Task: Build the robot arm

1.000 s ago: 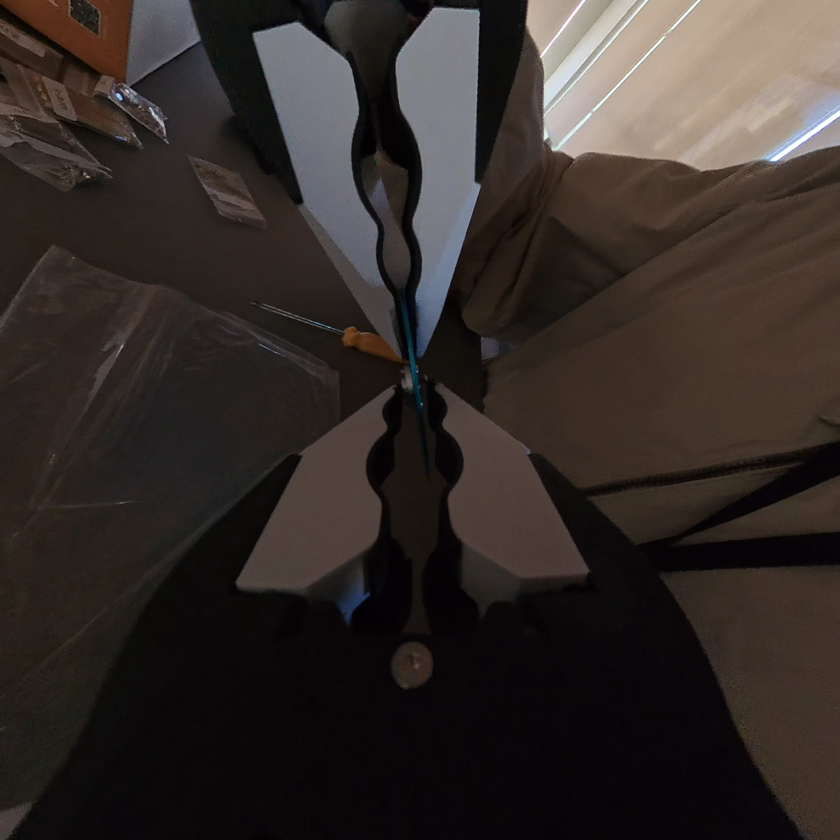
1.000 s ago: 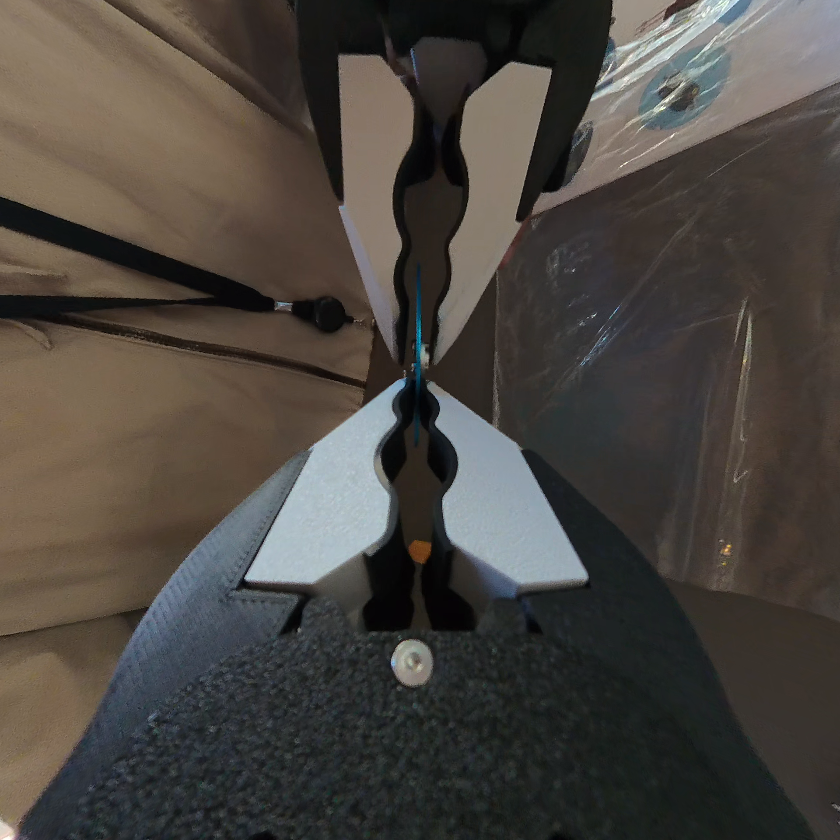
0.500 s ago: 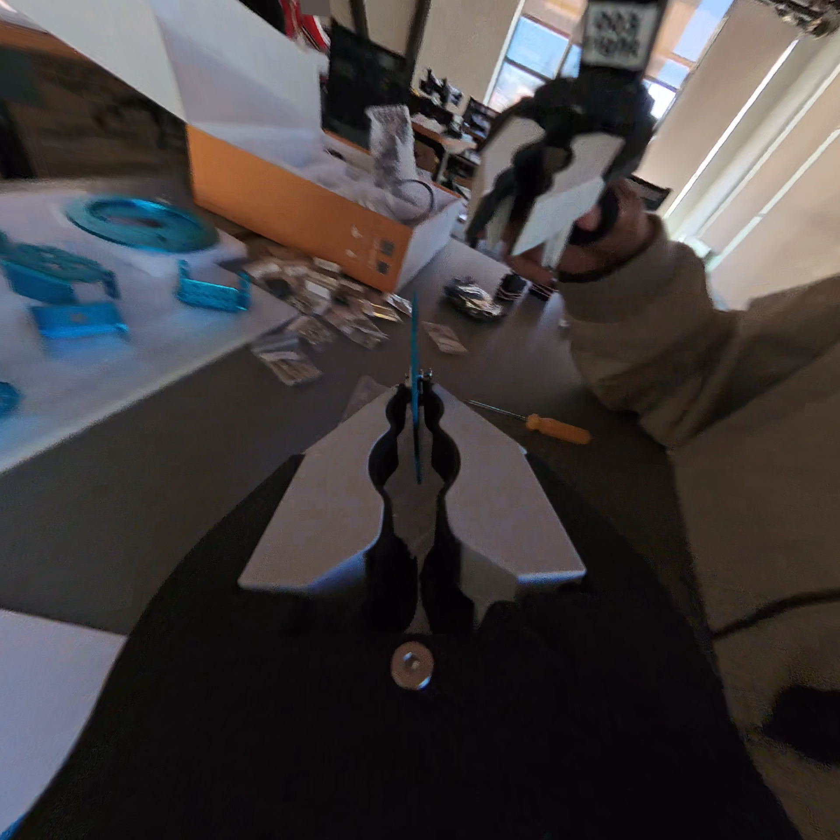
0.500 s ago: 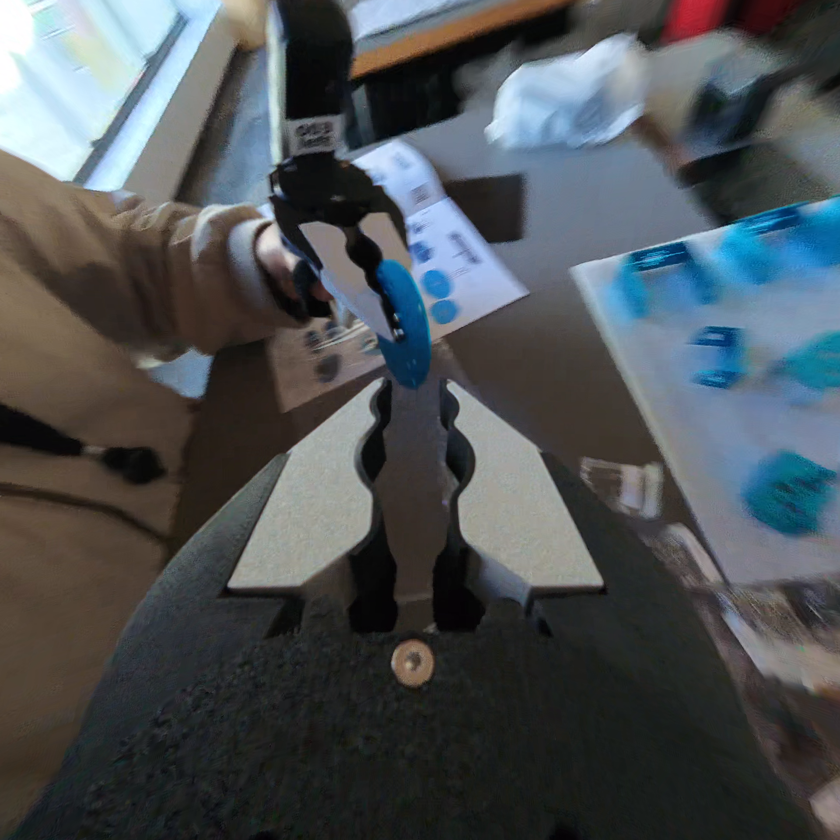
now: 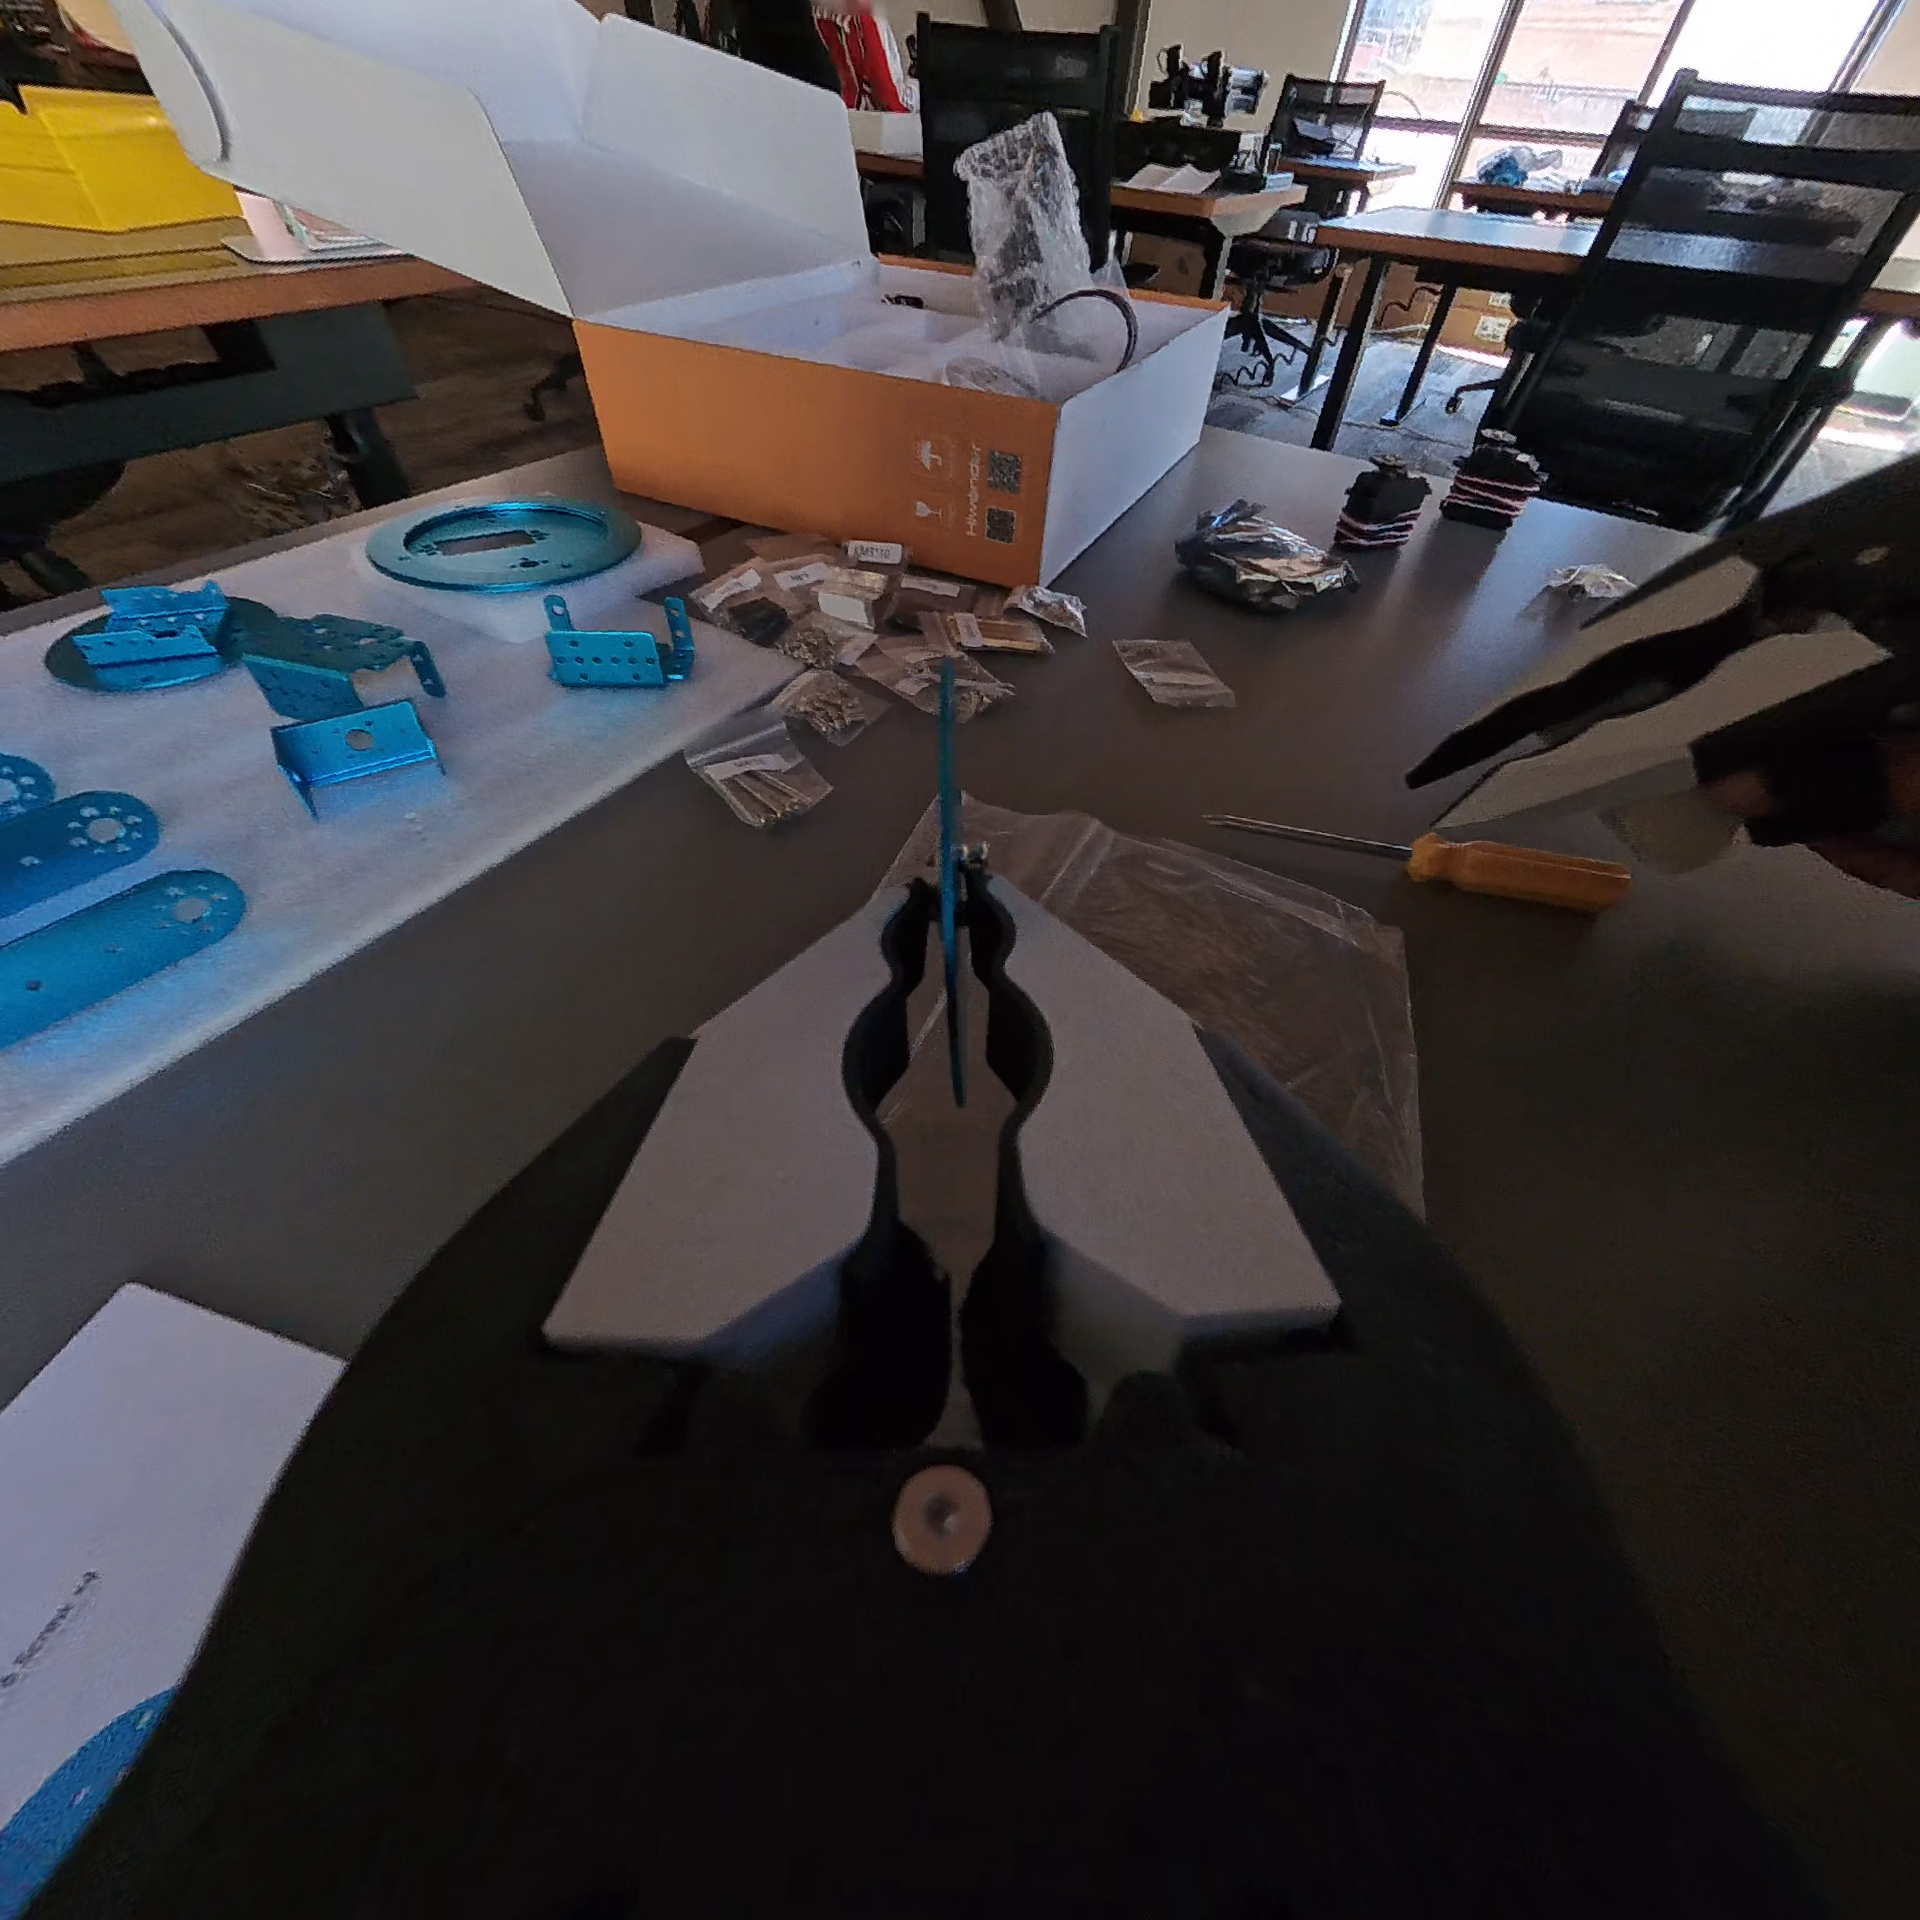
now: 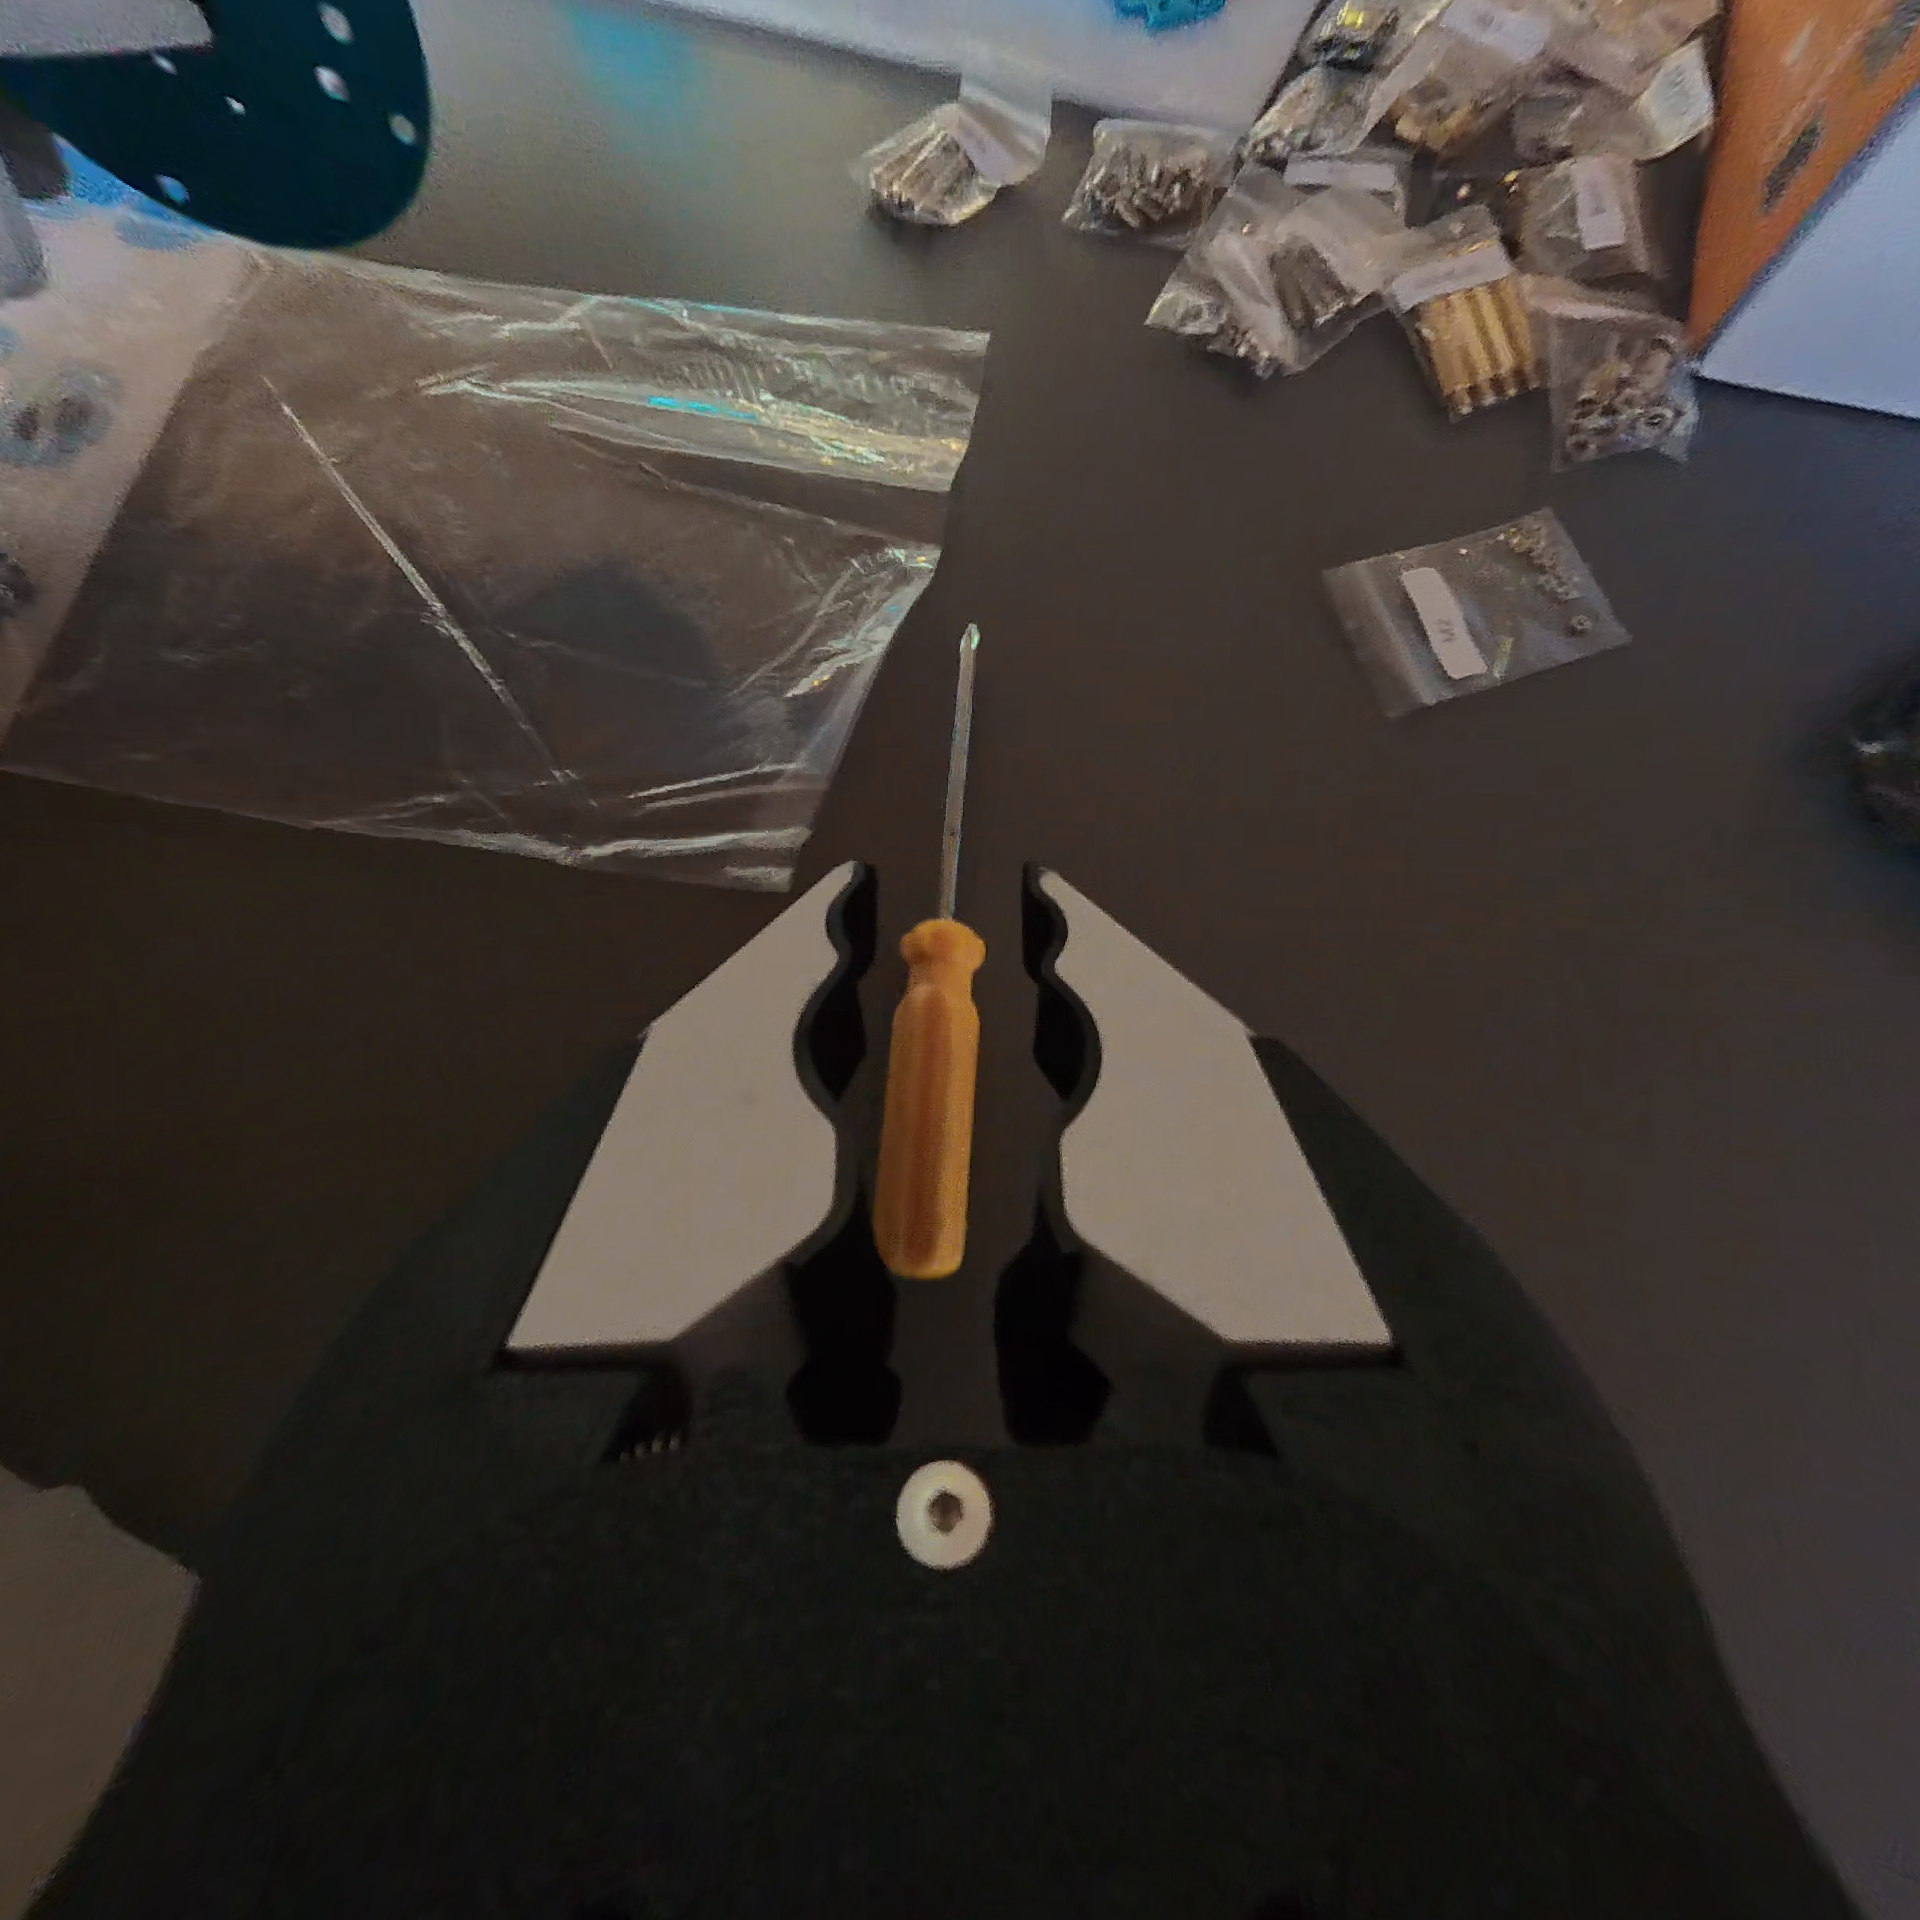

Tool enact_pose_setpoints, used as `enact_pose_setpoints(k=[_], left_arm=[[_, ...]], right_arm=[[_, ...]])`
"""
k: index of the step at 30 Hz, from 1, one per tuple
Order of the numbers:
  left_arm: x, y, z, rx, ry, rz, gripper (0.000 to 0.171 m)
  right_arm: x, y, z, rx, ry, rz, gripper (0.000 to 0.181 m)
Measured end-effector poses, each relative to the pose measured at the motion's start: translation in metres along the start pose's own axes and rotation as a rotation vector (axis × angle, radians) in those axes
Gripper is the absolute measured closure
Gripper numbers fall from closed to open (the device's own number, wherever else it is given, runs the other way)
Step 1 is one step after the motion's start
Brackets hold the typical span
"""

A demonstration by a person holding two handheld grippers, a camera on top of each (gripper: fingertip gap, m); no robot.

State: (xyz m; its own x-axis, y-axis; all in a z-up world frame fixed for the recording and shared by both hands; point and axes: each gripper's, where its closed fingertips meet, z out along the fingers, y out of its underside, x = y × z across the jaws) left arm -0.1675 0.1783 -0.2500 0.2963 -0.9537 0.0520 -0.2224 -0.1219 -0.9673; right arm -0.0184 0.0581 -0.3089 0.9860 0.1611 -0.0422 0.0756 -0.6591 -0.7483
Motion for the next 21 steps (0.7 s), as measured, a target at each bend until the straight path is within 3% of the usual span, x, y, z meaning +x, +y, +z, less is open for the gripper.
enact_pose_setpoints(k=[7,10,14,19,21], left_arm=[[0.016,-0.008,-0.003,0.052,0.039,0.13,0.164],[0.018,-0.01,-0.003,0.069,0.035,0.186,0.164],[0.014,0.0,0.002,0.015,0.001,0.203,0.164],[0.012,0.007,0.006,-0.021,-0.014,0.218,0.164],[0.012,0.008,0.006,-0.029,-0.02,0.232,0.164]], right_arm=[[0.002,0.004,0.036,-0.224,-0.018,-0.043,0.159],[0.006,0.001,0.041,-0.227,-0.006,-0.078,0.177],[-0.006,-0.015,0.041,-0.211,-0.076,-0.152,0.178],[-0.096,-0.067,0.022,-0.084,-0.531,-0.058,0.178],[-0.108,-0.075,0.027,-0.071,-0.584,-0.034,0.178]])
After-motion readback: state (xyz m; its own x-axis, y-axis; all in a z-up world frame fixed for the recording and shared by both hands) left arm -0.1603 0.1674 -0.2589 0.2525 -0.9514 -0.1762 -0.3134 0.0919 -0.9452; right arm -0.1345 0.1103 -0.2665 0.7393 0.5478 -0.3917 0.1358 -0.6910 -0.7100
